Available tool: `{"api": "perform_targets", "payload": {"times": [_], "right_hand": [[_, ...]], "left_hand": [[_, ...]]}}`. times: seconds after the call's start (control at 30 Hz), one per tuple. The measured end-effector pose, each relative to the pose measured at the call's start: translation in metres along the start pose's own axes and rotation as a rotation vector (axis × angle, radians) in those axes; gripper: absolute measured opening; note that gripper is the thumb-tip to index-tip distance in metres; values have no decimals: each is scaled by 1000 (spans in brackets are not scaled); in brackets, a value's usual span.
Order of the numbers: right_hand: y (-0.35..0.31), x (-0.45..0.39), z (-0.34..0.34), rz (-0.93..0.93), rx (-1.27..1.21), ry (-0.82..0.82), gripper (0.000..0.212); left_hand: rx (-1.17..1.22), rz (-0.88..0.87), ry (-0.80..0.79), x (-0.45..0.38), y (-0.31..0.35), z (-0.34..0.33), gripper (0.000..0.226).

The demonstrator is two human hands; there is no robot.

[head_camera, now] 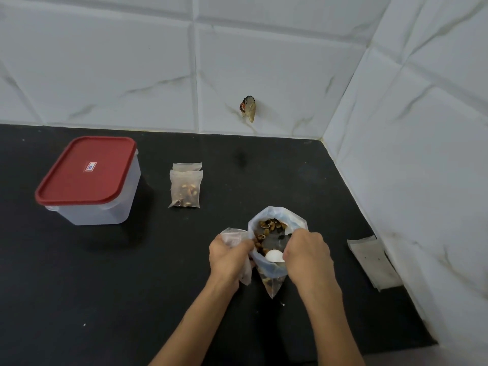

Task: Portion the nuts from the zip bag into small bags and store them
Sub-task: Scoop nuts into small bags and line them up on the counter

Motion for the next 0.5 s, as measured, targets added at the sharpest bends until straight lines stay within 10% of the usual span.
{"api": "perform_targets", "payload": {"times": [0.5], "right_hand": [[13,-16,20,40,-271,367,24]], "left_hand": [[167,-49,50,12,-7,-6,35]]}}
Point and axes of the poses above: each hand's wrist, its own x-axis away from the middle knuckle, its own z-axis out of the back of the hand, y = z × x, the point moved 8 cm from there along -x, towards the middle knuckle, and after that the axes turned 6 degrees about z, right-handed, at the moved point
